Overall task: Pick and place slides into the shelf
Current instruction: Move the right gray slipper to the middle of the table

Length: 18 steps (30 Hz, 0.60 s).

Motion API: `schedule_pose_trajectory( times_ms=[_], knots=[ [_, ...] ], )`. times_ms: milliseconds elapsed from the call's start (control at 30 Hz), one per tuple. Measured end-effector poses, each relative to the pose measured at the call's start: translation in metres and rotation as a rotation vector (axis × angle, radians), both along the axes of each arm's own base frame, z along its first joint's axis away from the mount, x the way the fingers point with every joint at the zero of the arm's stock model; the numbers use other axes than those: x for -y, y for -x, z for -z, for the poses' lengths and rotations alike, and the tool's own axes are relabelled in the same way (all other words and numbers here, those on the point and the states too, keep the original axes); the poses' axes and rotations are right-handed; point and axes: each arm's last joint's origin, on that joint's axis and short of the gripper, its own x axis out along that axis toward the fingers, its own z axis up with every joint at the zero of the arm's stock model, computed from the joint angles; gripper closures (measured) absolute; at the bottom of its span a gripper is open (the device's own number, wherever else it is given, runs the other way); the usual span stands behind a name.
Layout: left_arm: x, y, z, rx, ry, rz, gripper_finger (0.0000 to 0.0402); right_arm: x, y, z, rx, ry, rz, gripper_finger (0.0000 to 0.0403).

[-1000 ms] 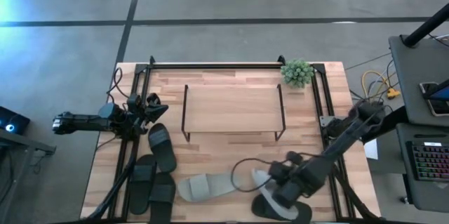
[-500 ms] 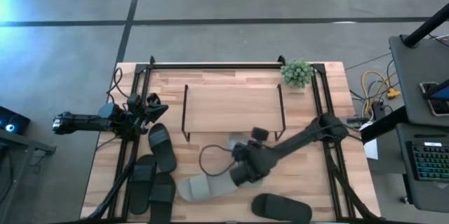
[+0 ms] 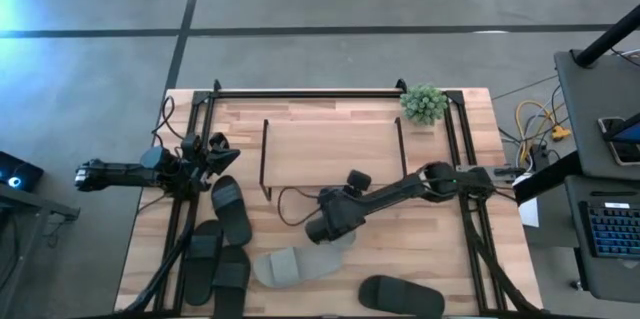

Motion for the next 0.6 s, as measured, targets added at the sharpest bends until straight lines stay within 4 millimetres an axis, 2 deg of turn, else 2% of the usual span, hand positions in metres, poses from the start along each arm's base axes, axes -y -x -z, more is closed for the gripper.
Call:
schedule_pose_trajectory(
  times_ms=[200, 467, 600],
  knots=[
    [0.0, 0.0, 0.0, 0.0, 0.0, 0.001, 0.0402, -0.003, 0.001, 0.0, 0.006, 0.001, -0.002, 0.0378],
    [0.0, 0.0, 0.0, 0.0, 0.0, 0.001, 0.0402, -0.008, 0.002, 0.0, 0.027, -0.037, 0.037, 0.0281],
    [0.0, 0.0, 0.0, 0.0, 0.0, 0.001, 0.0402, -0.014, 0.001, -0.007, 0.046, -0.058, 0.031, 0.0243]
  ],
)
